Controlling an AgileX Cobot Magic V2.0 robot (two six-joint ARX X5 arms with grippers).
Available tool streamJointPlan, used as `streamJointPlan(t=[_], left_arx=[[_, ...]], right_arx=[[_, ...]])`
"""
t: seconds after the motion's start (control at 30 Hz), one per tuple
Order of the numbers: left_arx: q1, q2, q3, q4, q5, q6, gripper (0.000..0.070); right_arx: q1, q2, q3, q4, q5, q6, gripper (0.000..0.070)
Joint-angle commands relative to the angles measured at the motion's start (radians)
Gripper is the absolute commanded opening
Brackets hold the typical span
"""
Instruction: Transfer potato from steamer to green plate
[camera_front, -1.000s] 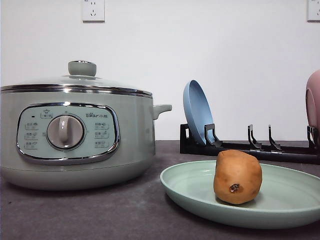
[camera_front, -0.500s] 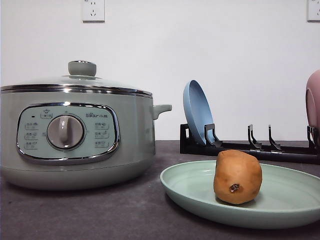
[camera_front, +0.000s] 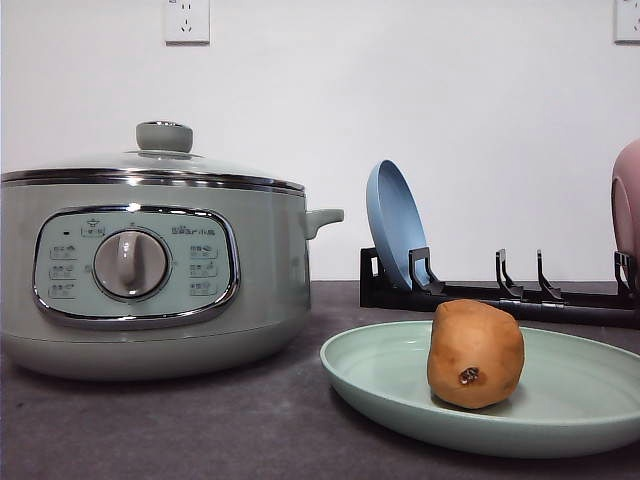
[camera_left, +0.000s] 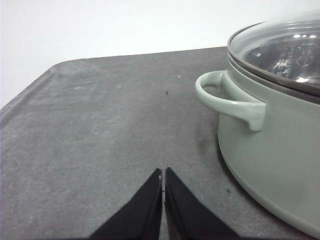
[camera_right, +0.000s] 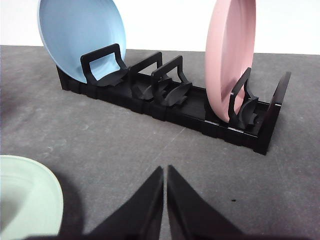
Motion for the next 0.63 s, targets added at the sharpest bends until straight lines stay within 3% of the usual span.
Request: streamJointPlan(t=[0.0, 0.6], left_arx=[[0.003, 0.0, -0.021, -0.007, -0.002, 0.001, 0.0], [0.003, 0.0, -0.021, -0.007, -0.002, 0.001, 0.0]], right_arx=[[0.0, -0.003, -0.004, 0.007, 0.0, 0.003, 0.0], [0.0, -0.003, -0.004, 0.007, 0.0, 0.003, 0.0]])
